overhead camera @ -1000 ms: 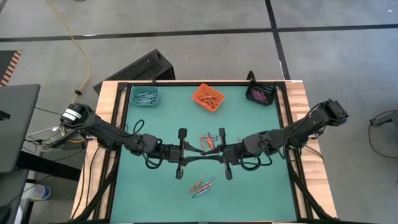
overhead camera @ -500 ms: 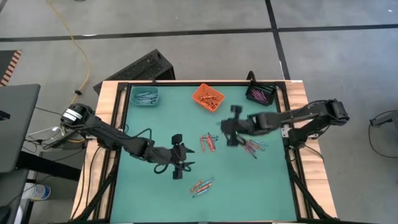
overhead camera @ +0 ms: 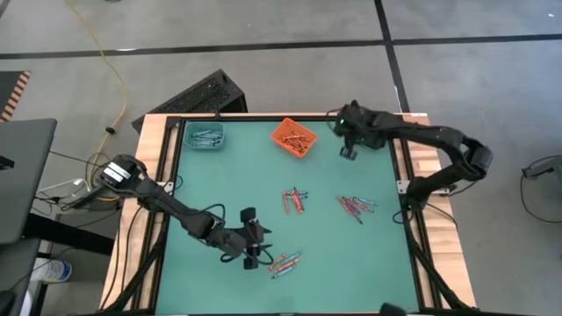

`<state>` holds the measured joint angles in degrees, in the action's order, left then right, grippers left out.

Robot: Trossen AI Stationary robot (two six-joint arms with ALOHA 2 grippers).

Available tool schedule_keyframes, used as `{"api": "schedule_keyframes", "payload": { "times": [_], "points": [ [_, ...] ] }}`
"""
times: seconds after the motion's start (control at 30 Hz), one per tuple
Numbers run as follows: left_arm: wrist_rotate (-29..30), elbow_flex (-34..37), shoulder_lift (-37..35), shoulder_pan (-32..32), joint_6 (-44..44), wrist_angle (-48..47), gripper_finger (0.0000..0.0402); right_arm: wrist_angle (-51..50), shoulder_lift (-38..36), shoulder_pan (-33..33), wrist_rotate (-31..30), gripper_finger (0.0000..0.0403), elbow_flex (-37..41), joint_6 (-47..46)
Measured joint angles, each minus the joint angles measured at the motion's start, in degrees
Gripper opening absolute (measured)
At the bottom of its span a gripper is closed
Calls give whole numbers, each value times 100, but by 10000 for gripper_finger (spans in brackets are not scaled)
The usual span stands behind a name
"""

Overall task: Sort crayons
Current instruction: Put the violet crayon into the black bin

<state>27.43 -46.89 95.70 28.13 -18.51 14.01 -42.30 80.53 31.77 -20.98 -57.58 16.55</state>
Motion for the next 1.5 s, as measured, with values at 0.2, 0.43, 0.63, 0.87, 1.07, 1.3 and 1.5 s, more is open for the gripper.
{"api": "schedule_keyframes", "payload": {
  "times": [0.2, 0.43, 0.63, 0.87, 1.07, 1.3, 1.5],
  "points": [
    [92, -2, 11, 116, -222, 45, 187, -273, 2, 1207, 422, 3, 0, 371],
    [153, -2, 11, 237, -276, 288, 187, -428, 2, 2061, 885, 3, 65, 510],
    [198, -2, 11, 237, -325, 368, 187, -202, 2, 2310, 1103, 3, 383, 590],
    [131, -2, 11, 237, -468, 368, 187, 9, 2, 2442, 1087, 4, 690, 634],
    [-283, -2, 11, 239, -901, 368, 187, 234, 2, 2506, 1082, 18, 820, 642],
    [-423, -2, 11, 391, -1542, 368, 187, 330, 2, 2506, 1080, 43, 828, 641],
    [-122, -113, 11, 651, -1647, 335, 184, 378, 2, 2506, 1161, 45, 828, 641]
  ]
}}
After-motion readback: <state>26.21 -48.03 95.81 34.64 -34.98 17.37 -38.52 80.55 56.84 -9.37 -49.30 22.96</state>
